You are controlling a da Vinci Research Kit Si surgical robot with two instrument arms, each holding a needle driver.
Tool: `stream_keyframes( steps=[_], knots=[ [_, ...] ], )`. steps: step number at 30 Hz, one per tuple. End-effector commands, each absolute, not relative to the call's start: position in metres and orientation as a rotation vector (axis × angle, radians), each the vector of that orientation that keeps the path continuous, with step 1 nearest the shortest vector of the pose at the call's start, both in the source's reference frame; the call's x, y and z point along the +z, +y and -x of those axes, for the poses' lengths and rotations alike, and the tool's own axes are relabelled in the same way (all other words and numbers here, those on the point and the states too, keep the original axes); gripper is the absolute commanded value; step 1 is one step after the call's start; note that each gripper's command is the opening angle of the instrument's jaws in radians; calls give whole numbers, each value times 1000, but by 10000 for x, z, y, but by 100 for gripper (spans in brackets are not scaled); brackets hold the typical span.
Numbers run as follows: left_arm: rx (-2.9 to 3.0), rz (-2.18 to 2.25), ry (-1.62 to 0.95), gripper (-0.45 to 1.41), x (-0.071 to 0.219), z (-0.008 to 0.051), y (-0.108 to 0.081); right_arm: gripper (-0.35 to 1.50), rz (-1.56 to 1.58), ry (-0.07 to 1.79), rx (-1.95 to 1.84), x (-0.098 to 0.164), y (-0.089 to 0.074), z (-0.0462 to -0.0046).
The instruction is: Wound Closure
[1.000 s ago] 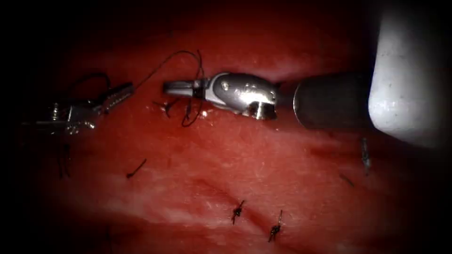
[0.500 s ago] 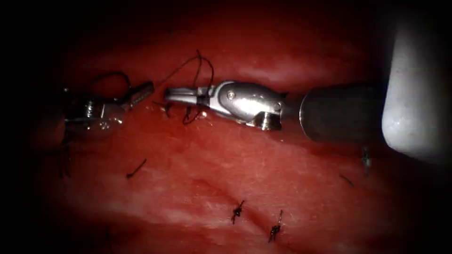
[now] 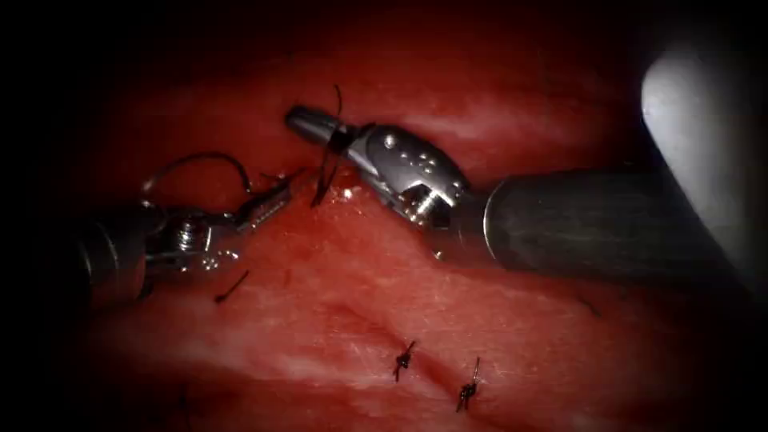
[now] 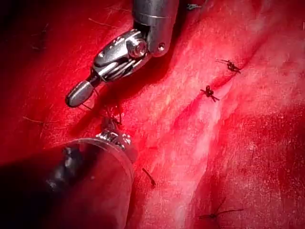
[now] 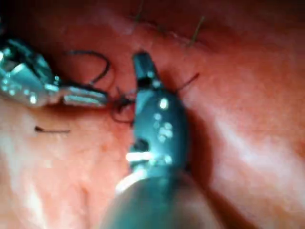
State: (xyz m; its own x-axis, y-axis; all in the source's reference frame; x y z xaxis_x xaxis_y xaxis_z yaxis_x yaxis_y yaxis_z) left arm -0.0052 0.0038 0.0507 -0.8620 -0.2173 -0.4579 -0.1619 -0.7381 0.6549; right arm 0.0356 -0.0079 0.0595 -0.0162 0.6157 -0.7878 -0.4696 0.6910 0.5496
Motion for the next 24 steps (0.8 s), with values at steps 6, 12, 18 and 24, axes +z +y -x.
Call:
stream_keyframes(
  steps=[6,12,18,24],
  knots=[
    [-2783,-832,-1118,-45,511,64,44,37,-123,1100,1131,598,-94,-357],
    [-2782,-834,-1117,-45,510,61,44,99,-68,1031,1242,596,-98,-355],
    [-2781,-837,-1115,-45,510,59,45,98,-63,1002,1341,604,-99,-356],
    [-2782,-836,-1115,-45,510,60,45,89,-97,1006,1434,629,-87,-355]
  ],
)
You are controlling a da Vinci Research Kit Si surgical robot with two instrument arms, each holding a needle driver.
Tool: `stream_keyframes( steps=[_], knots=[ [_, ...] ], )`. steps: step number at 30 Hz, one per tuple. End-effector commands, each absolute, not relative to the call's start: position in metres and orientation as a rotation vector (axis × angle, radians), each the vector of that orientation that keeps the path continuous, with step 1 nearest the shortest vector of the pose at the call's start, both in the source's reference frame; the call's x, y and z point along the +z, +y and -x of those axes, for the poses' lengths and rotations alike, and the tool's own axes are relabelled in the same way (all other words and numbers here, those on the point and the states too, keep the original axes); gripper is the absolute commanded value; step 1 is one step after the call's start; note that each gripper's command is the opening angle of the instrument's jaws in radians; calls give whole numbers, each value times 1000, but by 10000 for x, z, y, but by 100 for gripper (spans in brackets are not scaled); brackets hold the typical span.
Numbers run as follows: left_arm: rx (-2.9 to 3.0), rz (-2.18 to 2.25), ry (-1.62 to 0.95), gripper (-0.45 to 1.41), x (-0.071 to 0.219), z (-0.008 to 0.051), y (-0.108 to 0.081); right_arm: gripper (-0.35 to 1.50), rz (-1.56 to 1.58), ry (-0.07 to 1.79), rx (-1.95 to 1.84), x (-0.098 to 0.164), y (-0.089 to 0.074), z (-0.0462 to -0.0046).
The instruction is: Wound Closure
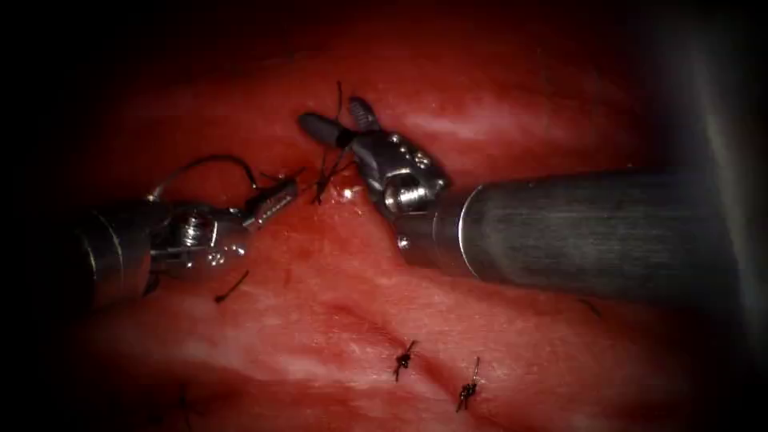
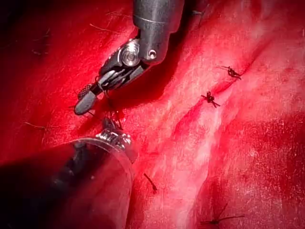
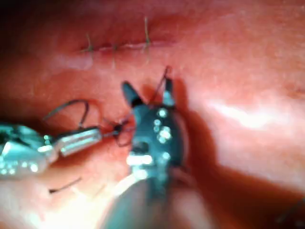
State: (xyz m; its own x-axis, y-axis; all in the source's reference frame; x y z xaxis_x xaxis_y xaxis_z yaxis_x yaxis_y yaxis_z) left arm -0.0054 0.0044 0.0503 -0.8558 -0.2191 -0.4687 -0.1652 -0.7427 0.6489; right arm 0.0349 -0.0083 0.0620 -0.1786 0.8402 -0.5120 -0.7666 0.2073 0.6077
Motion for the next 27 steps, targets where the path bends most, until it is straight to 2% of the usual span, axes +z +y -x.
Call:
stream_keyframes(
  steps=[1,4,11,12,13,14,27],
  knots=[
    [-2782,-836,-1115,-45,510,60,45,89,-97,1006,1434,629,-87,-355],
    [-2782,-835,-1115,-45,510,61,45,78,-116,997,1467,643,-84,-359],
    [-2779,-841,-1114,-45,509,59,44,69,-158,959,1461,667,-95,-370],
    [-2778,-842,-1113,-45,509,58,44,57,-169,960,1459,672,-96,-373],
    [-2778,-843,-1113,-45,509,57,44,24,-165,960,1460,673,-97,-374],
    [-2777,-844,-1111,-45,509,56,44,-35,-164,958,1462,671,-98,-373],
    [-2791,-826,-1104,-45,518,38,59,-35,-79,1006,1436,644,-97,-354]
  ],
)
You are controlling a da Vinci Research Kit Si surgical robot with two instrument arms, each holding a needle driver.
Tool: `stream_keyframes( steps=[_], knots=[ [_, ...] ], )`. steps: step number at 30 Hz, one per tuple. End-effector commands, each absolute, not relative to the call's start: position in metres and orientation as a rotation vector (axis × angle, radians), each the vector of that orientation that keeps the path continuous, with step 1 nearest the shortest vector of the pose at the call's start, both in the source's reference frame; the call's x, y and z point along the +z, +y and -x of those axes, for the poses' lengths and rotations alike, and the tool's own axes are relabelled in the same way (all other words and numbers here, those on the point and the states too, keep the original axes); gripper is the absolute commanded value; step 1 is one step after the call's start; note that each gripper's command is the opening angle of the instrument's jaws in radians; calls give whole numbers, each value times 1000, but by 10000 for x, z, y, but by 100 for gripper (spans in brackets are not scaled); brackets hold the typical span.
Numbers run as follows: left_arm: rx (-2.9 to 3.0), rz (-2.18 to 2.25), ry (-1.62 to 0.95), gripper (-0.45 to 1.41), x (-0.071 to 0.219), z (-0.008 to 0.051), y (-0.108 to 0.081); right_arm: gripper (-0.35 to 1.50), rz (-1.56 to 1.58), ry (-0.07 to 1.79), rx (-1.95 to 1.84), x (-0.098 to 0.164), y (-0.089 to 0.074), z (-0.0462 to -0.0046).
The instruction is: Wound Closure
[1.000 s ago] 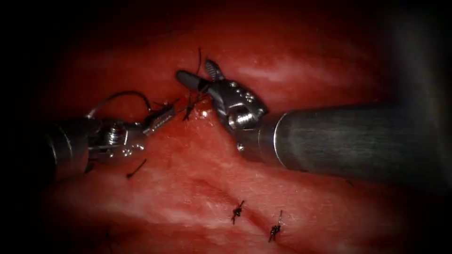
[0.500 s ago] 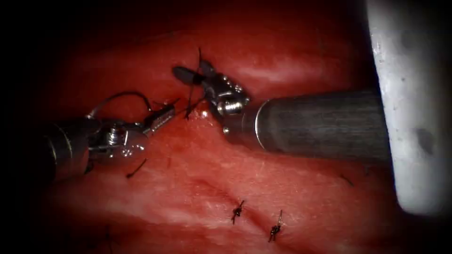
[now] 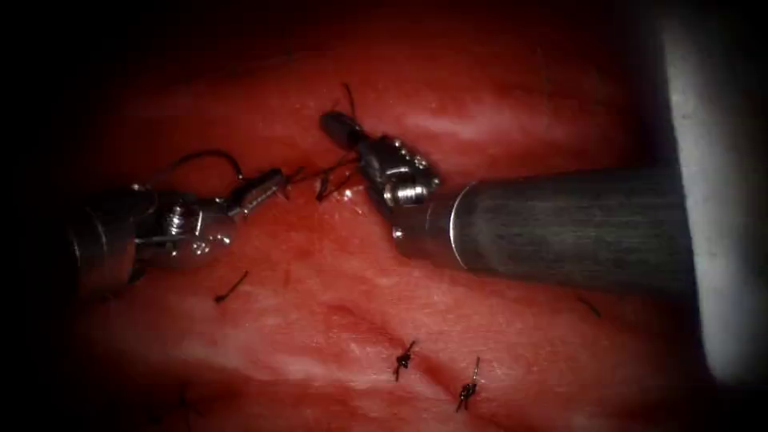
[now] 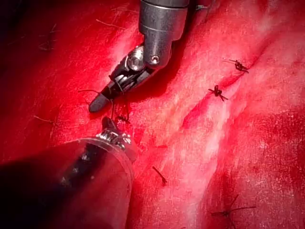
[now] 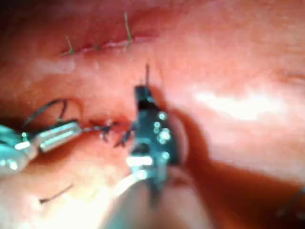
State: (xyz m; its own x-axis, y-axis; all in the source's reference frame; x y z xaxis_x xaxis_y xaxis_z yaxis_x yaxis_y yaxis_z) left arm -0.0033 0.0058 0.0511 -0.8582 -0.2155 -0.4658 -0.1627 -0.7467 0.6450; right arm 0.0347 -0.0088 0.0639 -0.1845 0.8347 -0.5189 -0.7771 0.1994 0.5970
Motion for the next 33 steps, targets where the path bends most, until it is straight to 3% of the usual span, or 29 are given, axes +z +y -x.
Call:
stream_keyframes(
  steps=[1,33],
  knots=[
    [-2791,-826,-1104,-45,518,38,59,-35,-79,1006,1436,644,-97,-354],
    [-2922,-702,-921,-45,599,-20,224,-35,-192,1198,1031,610,-173,-351]
  ],
)
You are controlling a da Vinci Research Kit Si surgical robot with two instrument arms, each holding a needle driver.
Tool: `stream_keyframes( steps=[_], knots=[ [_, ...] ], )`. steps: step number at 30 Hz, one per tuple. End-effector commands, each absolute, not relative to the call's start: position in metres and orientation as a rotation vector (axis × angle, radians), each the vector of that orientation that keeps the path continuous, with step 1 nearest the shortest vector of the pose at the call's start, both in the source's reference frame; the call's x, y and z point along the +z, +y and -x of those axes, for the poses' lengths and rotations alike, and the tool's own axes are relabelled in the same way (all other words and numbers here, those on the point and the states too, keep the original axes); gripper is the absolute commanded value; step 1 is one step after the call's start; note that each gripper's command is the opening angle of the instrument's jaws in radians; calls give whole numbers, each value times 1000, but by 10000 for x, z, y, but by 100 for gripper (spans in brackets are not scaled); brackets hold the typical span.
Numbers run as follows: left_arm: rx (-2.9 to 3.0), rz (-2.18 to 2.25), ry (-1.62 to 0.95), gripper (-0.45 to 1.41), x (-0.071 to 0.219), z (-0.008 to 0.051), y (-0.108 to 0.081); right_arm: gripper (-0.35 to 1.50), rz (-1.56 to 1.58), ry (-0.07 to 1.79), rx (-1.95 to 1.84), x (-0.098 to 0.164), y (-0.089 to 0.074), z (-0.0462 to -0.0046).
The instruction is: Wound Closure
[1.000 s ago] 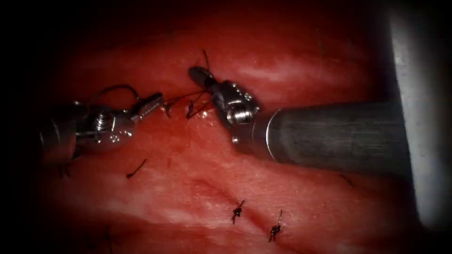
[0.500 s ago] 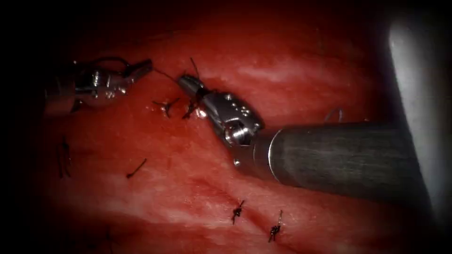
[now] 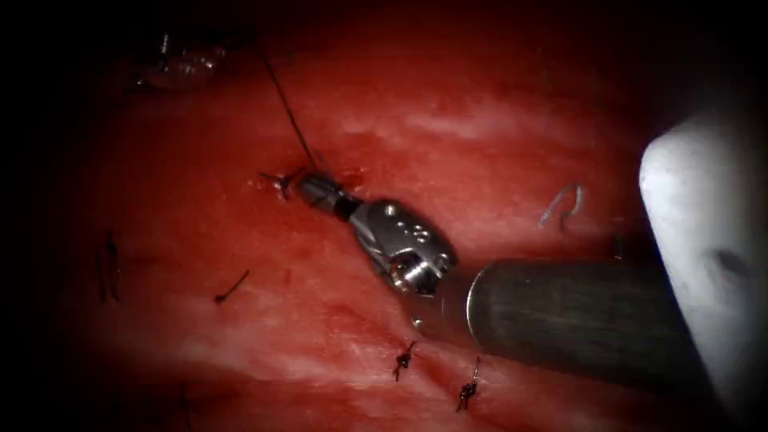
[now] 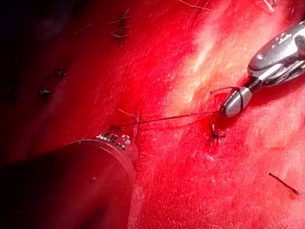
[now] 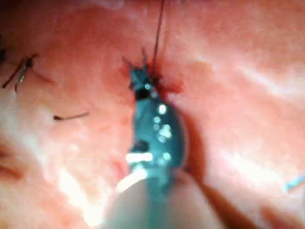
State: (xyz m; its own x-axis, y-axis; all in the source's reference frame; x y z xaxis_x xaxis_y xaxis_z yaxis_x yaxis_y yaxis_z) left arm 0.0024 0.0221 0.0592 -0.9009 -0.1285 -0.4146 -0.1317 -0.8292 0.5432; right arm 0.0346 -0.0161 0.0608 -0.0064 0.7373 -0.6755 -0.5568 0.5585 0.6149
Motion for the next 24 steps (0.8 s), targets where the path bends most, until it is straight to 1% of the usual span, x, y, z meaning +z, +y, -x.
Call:
stream_keyframes(
  steps=[1,14,20,24],
  knots=[
    [2919,701,920,-45,599,-20,224,-35,-192,1198,1031,610,-173,-351],
    [2904,682,912,-45,620,-34,279,-35,-197,1203,996,601,-179,-350],
    [2906,669,927,-45,634,-34,279,-35,-185,1229,895,605,-177,-342],
    [2916,664,919,-45,640,-33,281,-35,-161,1268,762,609,-173,-343]
  ],
)
